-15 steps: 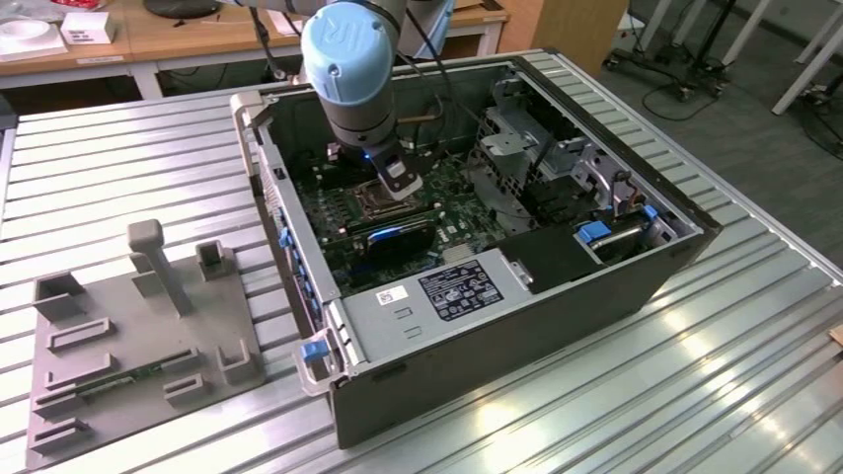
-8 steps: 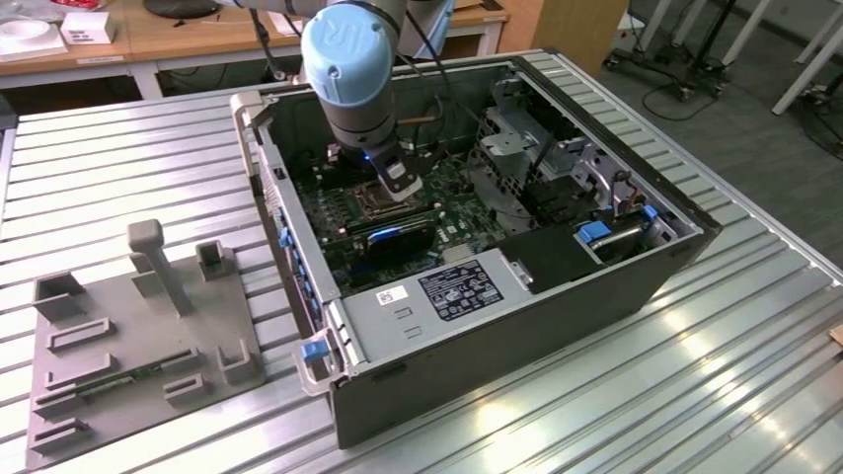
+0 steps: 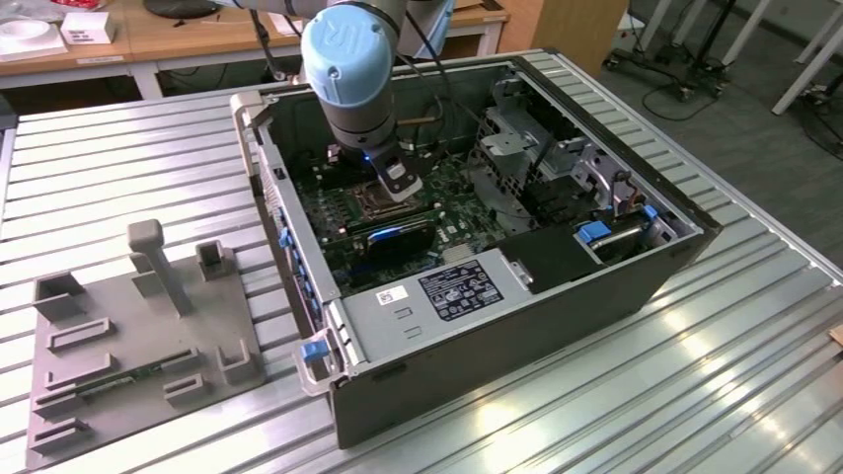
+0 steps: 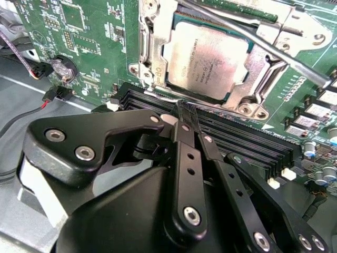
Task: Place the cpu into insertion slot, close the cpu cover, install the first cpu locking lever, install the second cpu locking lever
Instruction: 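Install the first cpu locking lever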
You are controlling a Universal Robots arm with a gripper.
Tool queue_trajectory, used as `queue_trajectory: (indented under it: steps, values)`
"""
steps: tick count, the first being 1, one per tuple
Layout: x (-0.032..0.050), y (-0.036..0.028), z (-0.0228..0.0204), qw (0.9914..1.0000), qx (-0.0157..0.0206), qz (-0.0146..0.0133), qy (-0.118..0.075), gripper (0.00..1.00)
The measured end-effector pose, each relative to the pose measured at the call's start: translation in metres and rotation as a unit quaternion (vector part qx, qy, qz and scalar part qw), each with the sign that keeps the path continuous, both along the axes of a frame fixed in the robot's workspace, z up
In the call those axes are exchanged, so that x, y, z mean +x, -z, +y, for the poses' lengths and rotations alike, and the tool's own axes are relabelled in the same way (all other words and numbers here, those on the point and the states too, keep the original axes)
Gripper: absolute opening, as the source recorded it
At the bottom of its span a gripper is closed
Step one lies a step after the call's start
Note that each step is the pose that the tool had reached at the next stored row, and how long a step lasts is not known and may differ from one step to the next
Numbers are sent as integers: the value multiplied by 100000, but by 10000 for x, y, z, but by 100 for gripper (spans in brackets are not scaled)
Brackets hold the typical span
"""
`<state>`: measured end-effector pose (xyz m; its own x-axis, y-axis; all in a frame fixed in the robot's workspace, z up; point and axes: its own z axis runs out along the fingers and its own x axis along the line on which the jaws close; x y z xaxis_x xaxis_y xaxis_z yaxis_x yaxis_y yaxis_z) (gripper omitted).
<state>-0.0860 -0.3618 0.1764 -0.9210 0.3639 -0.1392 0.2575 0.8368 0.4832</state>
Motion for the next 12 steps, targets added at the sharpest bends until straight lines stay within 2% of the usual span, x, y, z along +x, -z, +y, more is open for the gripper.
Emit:
queue_trajectory:
  steps: [12]
  values:
    - [1,-10,2,100000,6,-9,5,11]
